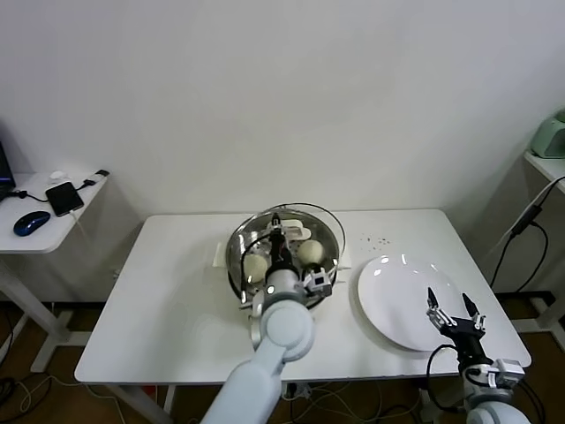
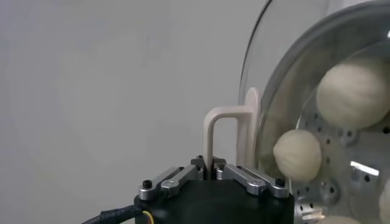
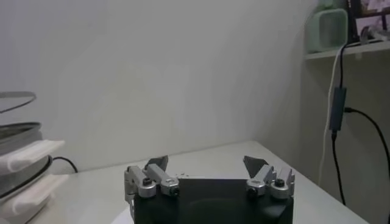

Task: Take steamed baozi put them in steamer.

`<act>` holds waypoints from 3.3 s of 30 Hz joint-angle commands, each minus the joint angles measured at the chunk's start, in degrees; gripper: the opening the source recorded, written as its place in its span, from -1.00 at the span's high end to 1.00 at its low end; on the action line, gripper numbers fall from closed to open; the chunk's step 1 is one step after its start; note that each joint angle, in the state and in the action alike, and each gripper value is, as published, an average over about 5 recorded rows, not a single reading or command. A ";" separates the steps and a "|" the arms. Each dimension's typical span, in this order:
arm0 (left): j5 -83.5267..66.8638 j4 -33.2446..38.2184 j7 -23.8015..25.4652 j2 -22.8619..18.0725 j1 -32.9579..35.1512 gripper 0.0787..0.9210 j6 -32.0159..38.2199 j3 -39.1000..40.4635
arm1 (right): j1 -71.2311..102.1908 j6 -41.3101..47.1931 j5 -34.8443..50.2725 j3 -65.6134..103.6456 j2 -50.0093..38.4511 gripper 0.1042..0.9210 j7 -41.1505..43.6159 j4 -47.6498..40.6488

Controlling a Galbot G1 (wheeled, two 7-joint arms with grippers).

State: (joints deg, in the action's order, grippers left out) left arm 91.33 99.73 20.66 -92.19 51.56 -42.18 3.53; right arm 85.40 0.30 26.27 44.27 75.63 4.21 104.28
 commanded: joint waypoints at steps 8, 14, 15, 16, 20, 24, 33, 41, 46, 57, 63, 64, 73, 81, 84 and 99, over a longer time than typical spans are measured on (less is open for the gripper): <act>4.37 -4.00 -0.05 -2.81 -0.78 0.82 -2.81 0.25 | -0.10 -0.27 -0.02 -0.09 0.09 -0.76 0.10 -0.35; 4.99 -4.39 -0.18 -2.81 -0.71 0.82 -2.50 -0.22 | -0.05 -0.51 -0.03 -0.17 0.14 -0.76 0.09 -0.55; 5.03 -4.48 -0.21 -2.81 -0.70 0.82 -2.48 -0.25 | -0.04 -0.56 -0.03 -0.19 0.15 -0.76 0.10 -0.57; 5.06 -4.57 -0.24 -2.81 -0.67 0.82 -2.44 -0.27 | -0.03 -0.58 -0.02 -0.19 0.14 -0.76 0.10 -0.57; 5.20 -4.83 -0.22 -2.81 -0.48 0.82 -2.24 -0.19 | -0.09 -0.65 0.03 -0.19 0.10 -0.76 0.09 -0.66; 5.40 -5.25 -0.29 -2.81 -0.32 0.82 -2.20 -0.16 | -0.05 -0.76 0.06 -0.26 0.10 -0.76 0.10 -0.74; 5.63 -5.36 -0.33 -2.81 0.23 0.82 -1.89 -0.36 | 0.08 -1.04 0.09 -0.14 -0.09 -0.76 0.07 -0.95; 6.31 -5.95 -2.36 -2.81 0.79 0.82 -1.06 -0.48 | 0.26 -1.17 0.08 -0.25 0.10 -0.76 0.05 -0.93; 6.65 -5.93 -2.80 -2.81 1.30 0.82 -0.26 -0.44 | 0.21 -1.15 0.06 -0.28 0.08 -0.76 0.07 -0.94; 6.34 -4.74 -3.56 -2.81 2.02 0.77 1.69 -0.34 | 0.22 -1.26 0.11 -0.10 0.03 -0.76 0.07 -1.12; 5.53 -1.22 -2.15 -2.81 3.43 0.40 2.12 0.18 | 0.04 -1.17 0.07 -0.14 0.07 -0.76 0.07 -1.15; 5.47 -0.54 -1.86 -2.81 3.80 0.33 2.15 0.24 | 0.02 -1.16 0.07 -0.14 0.06 -0.76 0.07 -1.17; 4.66 5.70 -0.11 -2.81 6.72 -0.28 2.06 1.26 | -0.16 -1.18 -0.05 -0.43 -0.06 -0.76 0.08 -1.60; 3.99 10.90 0.79 -2.75 8.98 -0.74 1.80 1.18 | -0.13 -0.98 -0.17 -0.65 -0.27 -0.76 0.17 -1.36; 3.89 13.40 1.02 -2.09 10.39 -0.76 1.61 0.58 | 0.25 -1.18 -0.73 -1.40 -0.25 -0.76 0.50 -1.19; -13.49 26.21 -10.64 6.14 23.42 -0.77 9.43 -15.14 | 4.70 -9.16 -4.18 -8.43 -1.28 -0.76 6.71 2.20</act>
State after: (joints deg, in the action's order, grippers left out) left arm 92.67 116.39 18.93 -92.20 65.94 -38.83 0.07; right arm 87.49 -3.79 24.24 39.80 74.94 7.34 103.47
